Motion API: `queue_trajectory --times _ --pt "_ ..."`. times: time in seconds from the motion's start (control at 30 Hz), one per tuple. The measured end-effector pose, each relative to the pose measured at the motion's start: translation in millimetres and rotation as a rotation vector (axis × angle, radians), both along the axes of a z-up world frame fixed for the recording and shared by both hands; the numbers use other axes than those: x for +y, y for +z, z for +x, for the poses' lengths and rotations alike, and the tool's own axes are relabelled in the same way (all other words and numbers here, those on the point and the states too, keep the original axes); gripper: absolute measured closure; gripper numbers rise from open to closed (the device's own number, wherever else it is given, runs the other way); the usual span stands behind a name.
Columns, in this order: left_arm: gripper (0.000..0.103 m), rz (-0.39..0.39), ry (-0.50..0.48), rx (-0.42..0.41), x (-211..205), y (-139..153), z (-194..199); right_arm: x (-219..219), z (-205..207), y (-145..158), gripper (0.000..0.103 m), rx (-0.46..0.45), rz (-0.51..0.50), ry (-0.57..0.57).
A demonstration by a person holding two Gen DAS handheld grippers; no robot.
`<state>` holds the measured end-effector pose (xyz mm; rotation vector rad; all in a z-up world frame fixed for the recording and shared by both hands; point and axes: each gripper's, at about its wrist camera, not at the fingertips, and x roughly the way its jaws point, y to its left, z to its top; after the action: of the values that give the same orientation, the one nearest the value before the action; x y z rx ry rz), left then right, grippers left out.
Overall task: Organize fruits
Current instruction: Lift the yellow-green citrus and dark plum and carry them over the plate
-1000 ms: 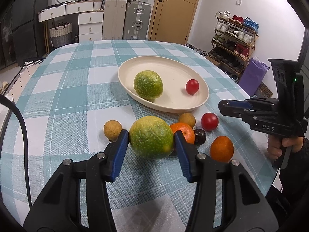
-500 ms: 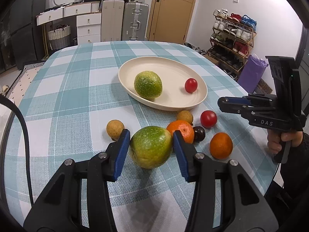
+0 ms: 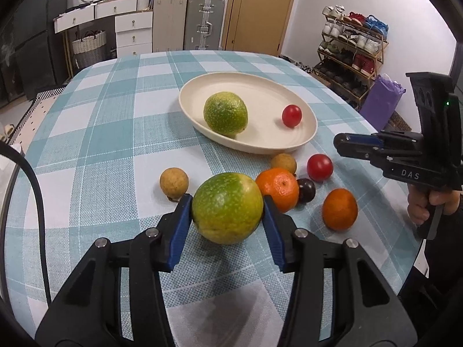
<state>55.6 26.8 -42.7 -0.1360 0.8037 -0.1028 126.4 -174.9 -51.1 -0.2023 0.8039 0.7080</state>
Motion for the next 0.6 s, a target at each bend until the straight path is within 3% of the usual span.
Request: queue_trajectory --times 0.33,0.6 --pt "0.058 -0.028 0.008 -0.049 0.9 17.6 8.5 2.9 1.8 7.2 0.077 -0.019 0.043 0.008" --pt "0.058 -0.028 -0.029 -0.067 -7.7 28.6 36.6 17.4 12.1 16.2 0.077 -0.030 0.042 0.021"
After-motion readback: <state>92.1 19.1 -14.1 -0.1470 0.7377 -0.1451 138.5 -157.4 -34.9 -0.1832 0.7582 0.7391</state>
